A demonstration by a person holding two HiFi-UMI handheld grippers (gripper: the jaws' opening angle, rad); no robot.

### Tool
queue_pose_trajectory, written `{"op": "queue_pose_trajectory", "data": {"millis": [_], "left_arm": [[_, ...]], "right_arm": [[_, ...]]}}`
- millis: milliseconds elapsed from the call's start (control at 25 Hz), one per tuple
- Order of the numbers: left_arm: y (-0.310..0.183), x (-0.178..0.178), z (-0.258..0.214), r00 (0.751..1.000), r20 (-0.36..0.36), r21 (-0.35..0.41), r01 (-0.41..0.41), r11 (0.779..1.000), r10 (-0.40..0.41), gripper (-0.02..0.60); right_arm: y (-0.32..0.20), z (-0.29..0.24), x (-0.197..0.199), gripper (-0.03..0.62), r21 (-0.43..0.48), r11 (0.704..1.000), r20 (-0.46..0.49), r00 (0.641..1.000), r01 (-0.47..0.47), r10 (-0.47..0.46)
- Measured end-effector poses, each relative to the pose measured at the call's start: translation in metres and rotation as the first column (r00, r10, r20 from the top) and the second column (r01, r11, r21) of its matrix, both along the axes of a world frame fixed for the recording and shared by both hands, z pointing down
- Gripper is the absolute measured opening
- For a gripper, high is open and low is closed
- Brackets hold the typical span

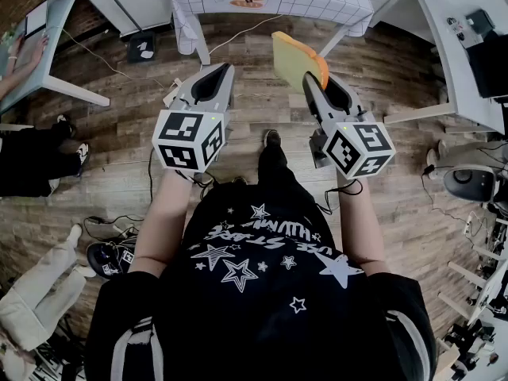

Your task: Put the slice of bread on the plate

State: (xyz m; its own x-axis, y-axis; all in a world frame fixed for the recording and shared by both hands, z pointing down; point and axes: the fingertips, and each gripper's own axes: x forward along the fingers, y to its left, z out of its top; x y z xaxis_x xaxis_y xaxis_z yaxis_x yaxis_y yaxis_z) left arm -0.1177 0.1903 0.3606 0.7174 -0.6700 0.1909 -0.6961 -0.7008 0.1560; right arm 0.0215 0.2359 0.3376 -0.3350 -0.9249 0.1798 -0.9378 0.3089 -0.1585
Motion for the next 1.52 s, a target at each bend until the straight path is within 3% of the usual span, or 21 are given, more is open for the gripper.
{"op": "queue_pose_trajectory", "data": {"millis": [760,920,1520], "left_arm": [[0.021,0.011,0.01,0.999,0.017,-0.038,-0.036,0.999,0.037,0.009],[0.022,0.013,0.011,0.999,-0.01,-0.034,-0.051,0.998,0.051,0.009],[-0.026,0.024,0.02,1.0,-0.001,-0.062,-0.003,0.998,0.003,0.009]], "right_arm": [[0.031,0.022,0.006,0.097,-0.06,0.998,-0.006,1.0,-0.027,0.026],[0.031,0.026,0.005,0.098,-0.069,0.998,-0.014,1.0,-0.007,0.006],[-0.027,0.019,0.034,0.098,-0.049,0.999,-0.018,1.0,-0.023,0.022]]}}
